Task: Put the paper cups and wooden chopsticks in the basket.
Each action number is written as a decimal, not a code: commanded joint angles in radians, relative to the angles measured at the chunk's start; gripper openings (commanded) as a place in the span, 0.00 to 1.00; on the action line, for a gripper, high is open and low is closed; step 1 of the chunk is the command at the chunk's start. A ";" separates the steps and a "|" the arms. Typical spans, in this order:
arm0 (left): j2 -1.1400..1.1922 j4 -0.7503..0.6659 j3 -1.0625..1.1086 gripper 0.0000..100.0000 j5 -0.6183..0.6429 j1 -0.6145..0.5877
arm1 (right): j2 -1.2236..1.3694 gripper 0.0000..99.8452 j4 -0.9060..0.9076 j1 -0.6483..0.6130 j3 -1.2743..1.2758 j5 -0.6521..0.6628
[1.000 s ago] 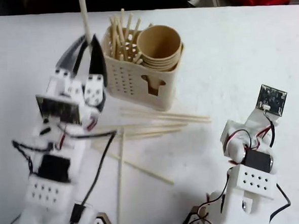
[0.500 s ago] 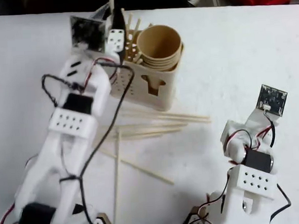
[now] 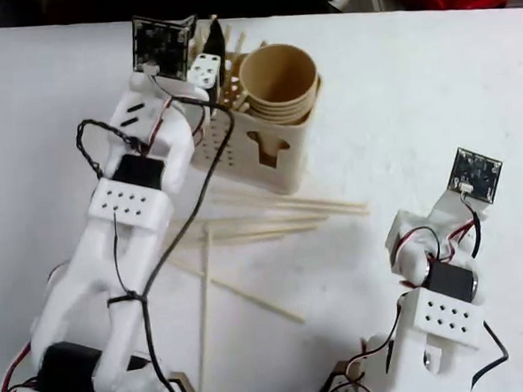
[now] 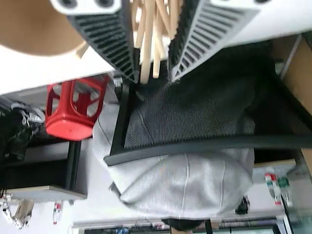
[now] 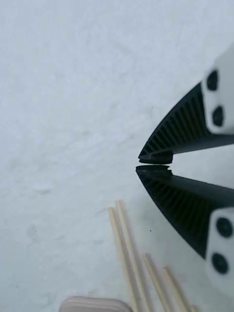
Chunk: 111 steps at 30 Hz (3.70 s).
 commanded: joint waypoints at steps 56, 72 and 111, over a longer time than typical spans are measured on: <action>-1.236 0.704 1.013 0.14 -0.071 -0.753 | 0.699 0.17 0.071 -1.237 -0.486 -0.083; -1.248 0.707 1.017 0.14 -0.071 -0.756 | 0.995 0.21 0.053 -1.285 -0.652 -0.101; -1.248 0.689 1.037 0.14 -0.072 -0.754 | 0.866 0.02 0.216 -1.056 -0.769 0.015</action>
